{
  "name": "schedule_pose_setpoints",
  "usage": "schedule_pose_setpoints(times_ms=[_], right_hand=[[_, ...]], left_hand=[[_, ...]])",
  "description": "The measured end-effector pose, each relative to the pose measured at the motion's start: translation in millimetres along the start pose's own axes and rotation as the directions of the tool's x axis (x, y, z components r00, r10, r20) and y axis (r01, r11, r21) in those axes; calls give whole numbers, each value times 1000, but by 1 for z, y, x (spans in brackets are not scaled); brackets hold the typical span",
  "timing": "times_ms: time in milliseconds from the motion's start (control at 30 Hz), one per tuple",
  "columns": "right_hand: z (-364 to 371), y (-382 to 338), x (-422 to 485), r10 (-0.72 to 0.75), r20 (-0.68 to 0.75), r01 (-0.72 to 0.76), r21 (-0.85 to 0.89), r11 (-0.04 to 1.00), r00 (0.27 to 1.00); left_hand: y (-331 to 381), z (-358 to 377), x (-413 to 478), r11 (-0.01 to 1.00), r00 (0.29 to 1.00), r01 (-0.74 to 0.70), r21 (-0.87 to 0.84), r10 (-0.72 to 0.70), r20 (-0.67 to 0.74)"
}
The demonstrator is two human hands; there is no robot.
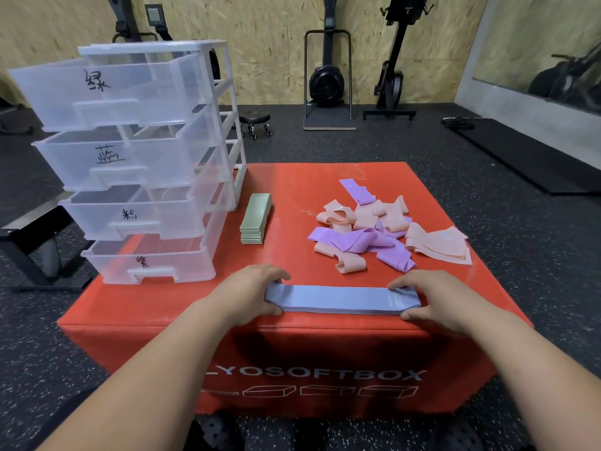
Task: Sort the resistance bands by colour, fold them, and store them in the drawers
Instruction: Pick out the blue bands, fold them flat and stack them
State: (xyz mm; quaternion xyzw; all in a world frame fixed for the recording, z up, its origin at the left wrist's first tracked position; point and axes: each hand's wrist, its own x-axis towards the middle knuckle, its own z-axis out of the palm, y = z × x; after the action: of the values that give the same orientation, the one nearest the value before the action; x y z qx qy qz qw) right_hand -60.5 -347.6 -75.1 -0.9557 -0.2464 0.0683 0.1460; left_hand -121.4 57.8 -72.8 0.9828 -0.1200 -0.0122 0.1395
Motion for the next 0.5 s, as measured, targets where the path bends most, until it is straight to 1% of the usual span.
schedule_pose_setpoints(times_ms=[133,233,267,367,433,500], right_hand=[[-2,2,2,-2,3,2,29,1000,1000],[-6,2,1,-42,26,41,44,998,999],[-7,2,1,-29,15,28,64,998,999],[-6,6,2,93,-58,-88,93,992,994],[-2,5,3,136,-30,-135,36,990,990],[3,1,4,141,-1,-141,-8,990,990]], left_hand=[[0,-1,3,1000,1000,-4,27,3,7],[2,1,5,996,1000,-23,88,23,-4],[4,1,6,995,999,-34,98,36,-16],[17,4,11,991,993,-88,105,96,-68],[30,9,16,986,985,-134,104,144,-97],[42,17,22,979,977,-175,101,185,-104]])
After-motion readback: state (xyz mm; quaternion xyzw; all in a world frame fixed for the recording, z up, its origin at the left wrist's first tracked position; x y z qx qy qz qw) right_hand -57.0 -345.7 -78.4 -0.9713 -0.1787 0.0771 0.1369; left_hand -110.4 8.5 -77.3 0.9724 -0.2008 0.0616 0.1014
